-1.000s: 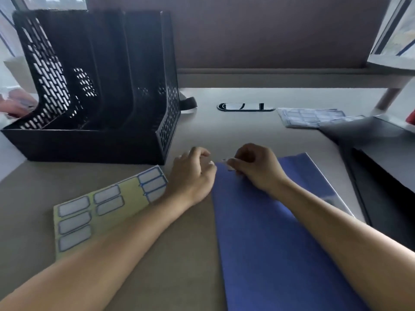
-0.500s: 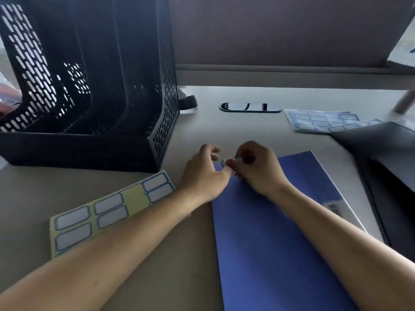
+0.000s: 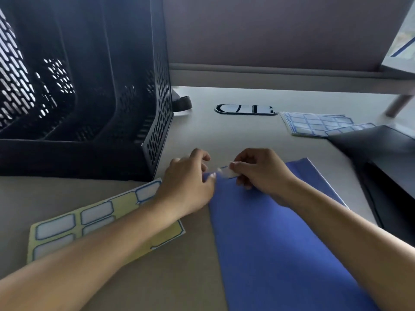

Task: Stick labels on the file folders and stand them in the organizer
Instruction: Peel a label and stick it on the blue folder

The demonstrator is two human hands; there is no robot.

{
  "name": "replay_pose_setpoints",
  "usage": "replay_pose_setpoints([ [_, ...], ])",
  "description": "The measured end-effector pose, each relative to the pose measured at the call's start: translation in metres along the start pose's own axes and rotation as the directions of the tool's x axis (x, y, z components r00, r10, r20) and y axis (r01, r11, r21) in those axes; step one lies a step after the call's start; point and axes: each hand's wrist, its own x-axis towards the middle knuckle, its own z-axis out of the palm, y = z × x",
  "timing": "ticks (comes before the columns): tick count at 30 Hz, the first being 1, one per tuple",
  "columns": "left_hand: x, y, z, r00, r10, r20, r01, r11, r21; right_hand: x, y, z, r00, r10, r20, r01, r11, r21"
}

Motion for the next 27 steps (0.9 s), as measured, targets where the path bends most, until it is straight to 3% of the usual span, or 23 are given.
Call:
replay_pose_setpoints([
  [3,-0.011,-0.007,0.003,0.999,0.000,-0.042,0.000,1.000,0.001,0.002,-0.005,0.000,0.999,0.048,0.000,-0.048,0.999,0.023],
  [9,-0.013,-0.003,-0.001,0.996,0.021,0.089,-0.020,1.000,-0.013,-0.003,0.002,0.009,0.995,0.002,-0.096,0.005,0.998,0.068],
  [14,0.003,0.005,-0.007,0.986,-0.070,0.153,0.109,0.958,-0.264,-0.005,0.002,0.007,0.995,-0.041,-0.092,0.051,0.993,0.105],
  [17,0.005,0.009,-0.009,0.970,-0.186,0.155,0.241,0.800,-0.550,-0.006,0.001,0.005,0.991,-0.077,-0.107,0.093,0.984,0.149],
  [20,0.007,0.011,-0.008,0.910,-0.309,0.276,0.397,0.457,-0.796,-0.005,-0.005,0.002,0.986,-0.115,-0.124,0.137,0.972,0.191],
  [23,0.006,0.007,-0.009,0.873,-0.280,0.399,0.459,0.194,-0.867,-0.007,-0.014,0.000,0.989,-0.114,-0.096,0.134,0.963,0.235],
  [25,0.004,0.005,-0.009,0.883,-0.208,0.420,0.455,0.162,-0.876,-0.010,-0.019,-0.001,0.991,-0.110,-0.073,0.122,0.975,0.186],
  [27,0.003,0.003,-0.008,0.897,-0.160,0.412,0.437,0.191,-0.879,-0.014,-0.022,0.002,0.989,-0.116,-0.095,0.126,0.986,0.106],
])
